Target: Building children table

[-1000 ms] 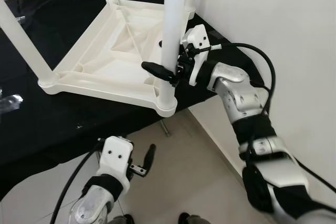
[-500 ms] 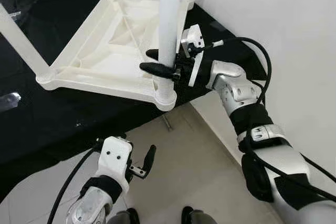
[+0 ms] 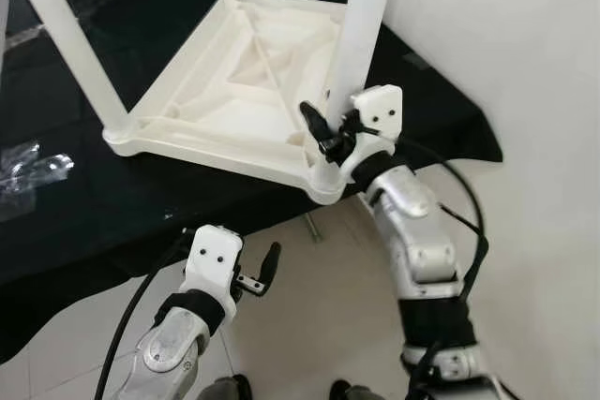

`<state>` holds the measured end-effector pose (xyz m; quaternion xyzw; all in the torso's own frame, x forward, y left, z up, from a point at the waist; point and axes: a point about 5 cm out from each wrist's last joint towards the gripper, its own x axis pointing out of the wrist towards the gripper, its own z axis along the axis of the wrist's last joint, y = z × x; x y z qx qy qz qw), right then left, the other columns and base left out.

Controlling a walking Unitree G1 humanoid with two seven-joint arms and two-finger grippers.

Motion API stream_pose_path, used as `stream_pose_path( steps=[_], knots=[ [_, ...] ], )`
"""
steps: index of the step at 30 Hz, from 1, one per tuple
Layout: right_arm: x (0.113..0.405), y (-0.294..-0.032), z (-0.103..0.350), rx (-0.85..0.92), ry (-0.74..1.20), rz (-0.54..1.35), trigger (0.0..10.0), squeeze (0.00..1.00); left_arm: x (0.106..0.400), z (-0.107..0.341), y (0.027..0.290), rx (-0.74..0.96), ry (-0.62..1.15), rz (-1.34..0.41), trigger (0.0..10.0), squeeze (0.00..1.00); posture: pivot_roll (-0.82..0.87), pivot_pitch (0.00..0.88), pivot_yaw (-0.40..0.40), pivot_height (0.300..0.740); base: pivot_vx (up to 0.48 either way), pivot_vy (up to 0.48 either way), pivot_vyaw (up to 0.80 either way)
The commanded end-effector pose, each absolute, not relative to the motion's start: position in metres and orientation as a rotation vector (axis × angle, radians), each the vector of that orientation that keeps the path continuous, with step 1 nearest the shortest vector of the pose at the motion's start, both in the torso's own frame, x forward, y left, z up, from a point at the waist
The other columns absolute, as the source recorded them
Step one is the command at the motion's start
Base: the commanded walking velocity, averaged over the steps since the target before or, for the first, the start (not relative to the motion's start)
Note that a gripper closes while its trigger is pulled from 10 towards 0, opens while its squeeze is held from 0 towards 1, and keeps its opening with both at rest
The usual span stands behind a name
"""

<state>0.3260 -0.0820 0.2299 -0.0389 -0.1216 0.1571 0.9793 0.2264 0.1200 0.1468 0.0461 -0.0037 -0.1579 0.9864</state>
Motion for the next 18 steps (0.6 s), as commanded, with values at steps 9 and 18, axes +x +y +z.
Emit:
stream_pose_path(
  steps=[9,18],
  knots=[
    [0.331,-0.038,0.209,-0.077,-0.122,0.471,10.0,0.0,0.238,0.137,0.125,0.089,0.007,-0.288,10.0,0.0,-0.04,0.134,-0.031,0.74,0.0,0.0,0.0],
    [0.343,-0.048,0.226,-0.013,-0.171,0.701,10.0,1.0,0.234,0.137,0.125,0.085,0.0,-0.292,10.0,0.0,-0.03,0.159,-0.022,0.74,0.0,0.0,0.0]
  ],
)
